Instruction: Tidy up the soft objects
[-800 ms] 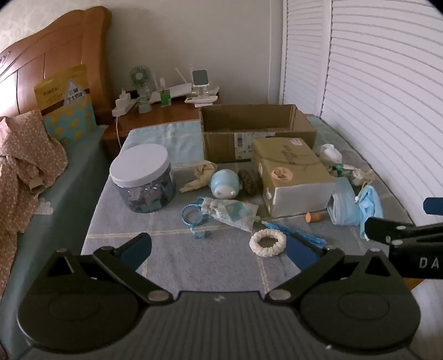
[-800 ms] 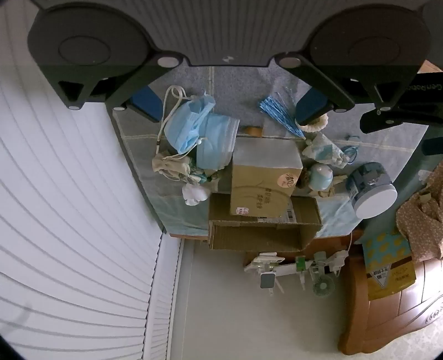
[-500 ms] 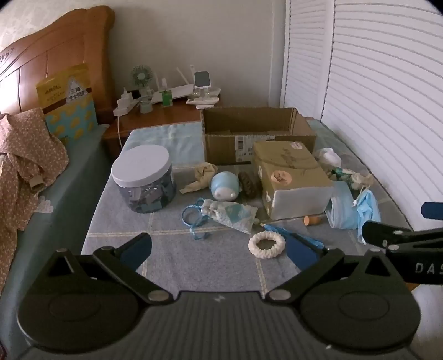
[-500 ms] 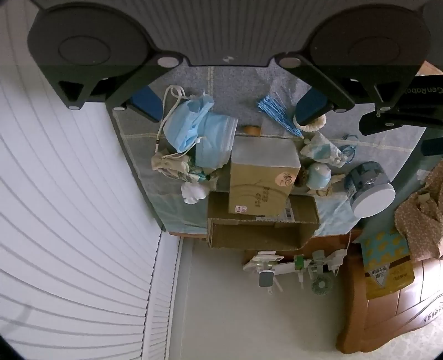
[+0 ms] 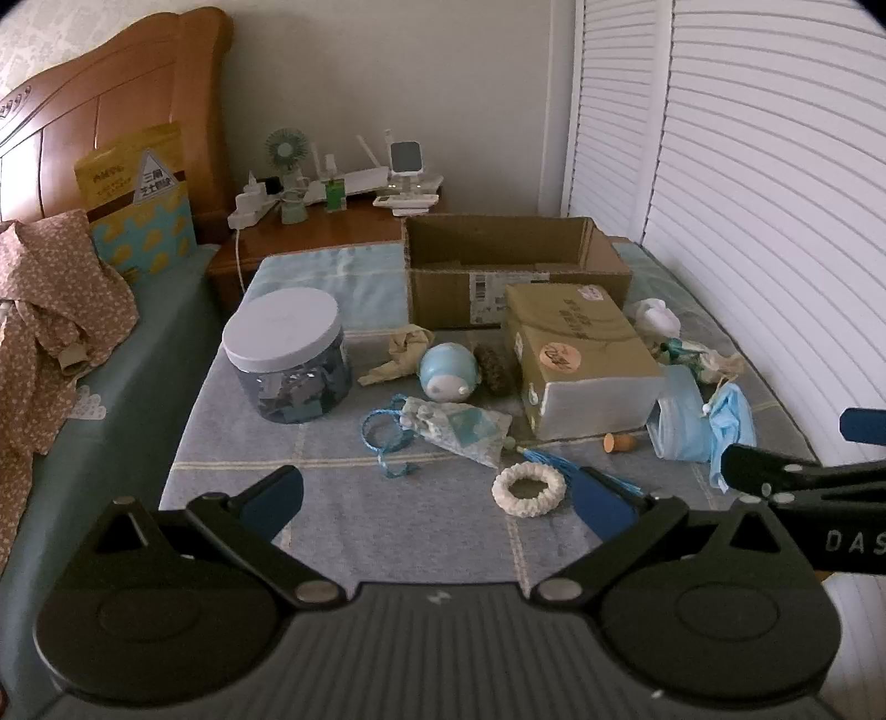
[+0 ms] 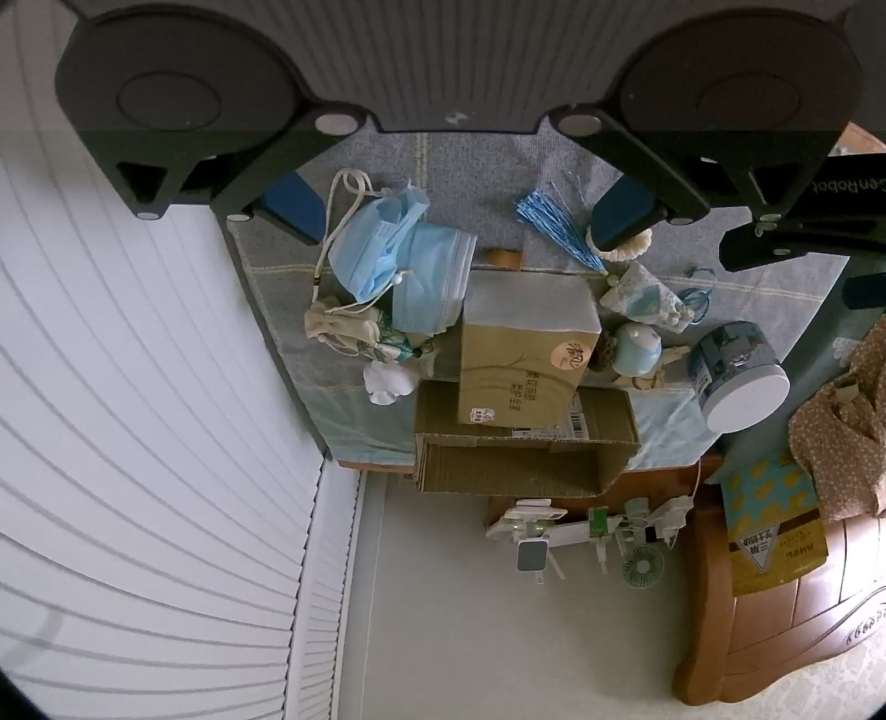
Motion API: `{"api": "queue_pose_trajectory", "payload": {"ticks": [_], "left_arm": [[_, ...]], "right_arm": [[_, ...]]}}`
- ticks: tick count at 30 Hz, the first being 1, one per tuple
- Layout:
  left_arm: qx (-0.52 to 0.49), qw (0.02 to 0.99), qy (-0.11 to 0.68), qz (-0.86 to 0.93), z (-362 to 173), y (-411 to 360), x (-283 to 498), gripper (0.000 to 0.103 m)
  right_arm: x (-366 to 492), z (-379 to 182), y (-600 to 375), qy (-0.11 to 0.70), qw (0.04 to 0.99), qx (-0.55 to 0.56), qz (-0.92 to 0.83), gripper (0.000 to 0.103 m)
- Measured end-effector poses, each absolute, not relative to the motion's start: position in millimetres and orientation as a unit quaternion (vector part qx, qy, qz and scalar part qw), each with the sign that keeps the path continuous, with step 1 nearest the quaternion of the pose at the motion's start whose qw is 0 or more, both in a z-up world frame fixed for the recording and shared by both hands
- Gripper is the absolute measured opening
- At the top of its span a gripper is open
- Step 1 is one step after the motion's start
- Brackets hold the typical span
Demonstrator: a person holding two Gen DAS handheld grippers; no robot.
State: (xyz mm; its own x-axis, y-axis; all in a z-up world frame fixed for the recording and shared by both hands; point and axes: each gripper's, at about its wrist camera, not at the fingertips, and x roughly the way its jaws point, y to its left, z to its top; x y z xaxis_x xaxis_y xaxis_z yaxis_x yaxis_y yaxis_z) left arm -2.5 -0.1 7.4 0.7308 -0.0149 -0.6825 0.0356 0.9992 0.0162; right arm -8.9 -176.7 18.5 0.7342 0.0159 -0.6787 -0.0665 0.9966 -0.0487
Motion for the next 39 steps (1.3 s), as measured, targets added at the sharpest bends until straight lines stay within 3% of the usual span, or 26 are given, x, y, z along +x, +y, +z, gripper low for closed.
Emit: {"api": "queue_pose_trajectory", "payload": {"ticks": [39], "left_arm": [[0.005, 0.932, 0.362, -0.015, 10.7, 2.3, -3.7, 0.102]], "right_arm": [[-7.8, 22.3, -180.3, 0.362, 0.931, -0.036, 0.017, 0.103]]}}
